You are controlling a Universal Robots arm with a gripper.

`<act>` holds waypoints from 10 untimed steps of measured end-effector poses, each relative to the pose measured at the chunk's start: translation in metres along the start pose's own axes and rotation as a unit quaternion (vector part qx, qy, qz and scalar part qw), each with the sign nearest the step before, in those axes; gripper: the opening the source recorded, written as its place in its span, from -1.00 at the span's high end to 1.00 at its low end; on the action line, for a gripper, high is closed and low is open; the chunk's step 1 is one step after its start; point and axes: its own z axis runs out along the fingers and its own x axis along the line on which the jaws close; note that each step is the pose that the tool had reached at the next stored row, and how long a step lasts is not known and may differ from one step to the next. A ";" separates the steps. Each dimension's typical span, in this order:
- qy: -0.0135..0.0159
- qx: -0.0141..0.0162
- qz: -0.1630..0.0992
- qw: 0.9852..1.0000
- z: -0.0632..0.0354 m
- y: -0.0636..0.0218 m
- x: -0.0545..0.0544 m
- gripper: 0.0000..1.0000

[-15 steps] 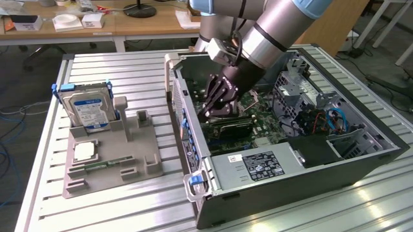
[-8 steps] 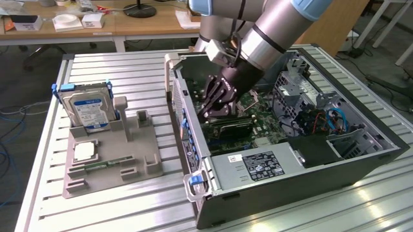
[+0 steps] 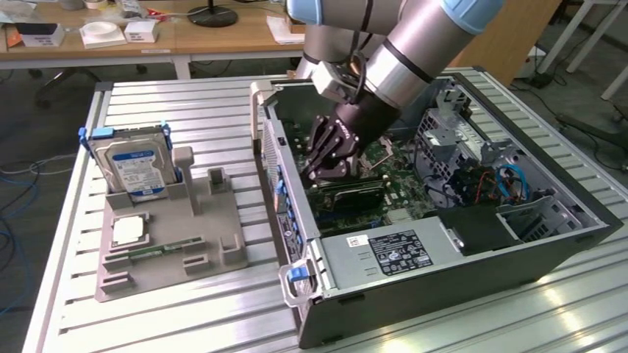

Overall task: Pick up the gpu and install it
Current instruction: 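Press down on the gpu until it lock into place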

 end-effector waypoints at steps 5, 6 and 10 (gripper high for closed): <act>0.000 0.000 0.000 1.000 -0.0026 -0.0013 0.000 0.80; 0.000 0.000 0.000 1.000 -0.0029 -0.0013 0.000 0.80; 0.000 0.013 0.000 1.000 -0.0026 -0.0006 0.000 0.80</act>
